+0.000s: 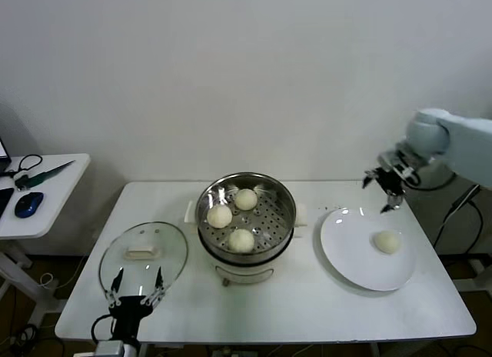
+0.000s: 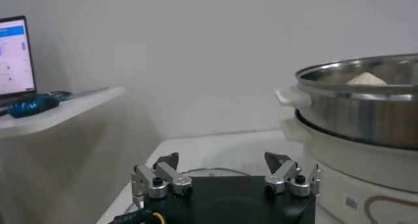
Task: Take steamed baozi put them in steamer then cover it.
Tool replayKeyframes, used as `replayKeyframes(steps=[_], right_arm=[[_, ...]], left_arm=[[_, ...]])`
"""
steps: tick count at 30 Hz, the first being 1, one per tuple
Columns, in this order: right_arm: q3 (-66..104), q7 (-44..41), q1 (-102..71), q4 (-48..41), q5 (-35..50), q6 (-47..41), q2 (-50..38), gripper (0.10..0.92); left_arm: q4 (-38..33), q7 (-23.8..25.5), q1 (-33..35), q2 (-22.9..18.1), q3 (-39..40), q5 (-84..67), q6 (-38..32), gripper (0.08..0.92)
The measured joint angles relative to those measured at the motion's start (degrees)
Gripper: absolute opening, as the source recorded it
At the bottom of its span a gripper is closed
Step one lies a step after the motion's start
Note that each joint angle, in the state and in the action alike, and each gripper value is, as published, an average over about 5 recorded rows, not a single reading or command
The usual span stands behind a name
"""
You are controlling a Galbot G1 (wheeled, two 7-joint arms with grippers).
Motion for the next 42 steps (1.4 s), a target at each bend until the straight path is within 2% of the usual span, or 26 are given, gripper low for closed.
replayKeyframes(steps=[9, 26, 33, 42], right_arm=[[14.13, 1.25, -16.13, -7.01, -5.2, -1.8, -2.69, 0.823], [26.37, 2.68, -29.66, -18.76, -9.87, -3.38, 3.66, 0.817], [27.25, 2.71, -30.44, -19.84, -9.99, -4.14, 4.5, 0.734], [20.28, 2.61, -23.43, -14.92, -4.87, -6.97, 2.72, 0.721]], left_arm=[[0.93, 0.08, -0.12, -0.56, 0.08, 0.68, 0.06, 0.823], [1.78, 0.01, 0.1, -0.76, -0.37, 0.84, 0.01, 0.823], [1.75, 0.01, 0.01, -0.71, -0.37, 0.84, 0.1, 0.823], [1.13, 0.07, 0.08, -0.41, -0.26, 0.83, 0.39, 0.823]])
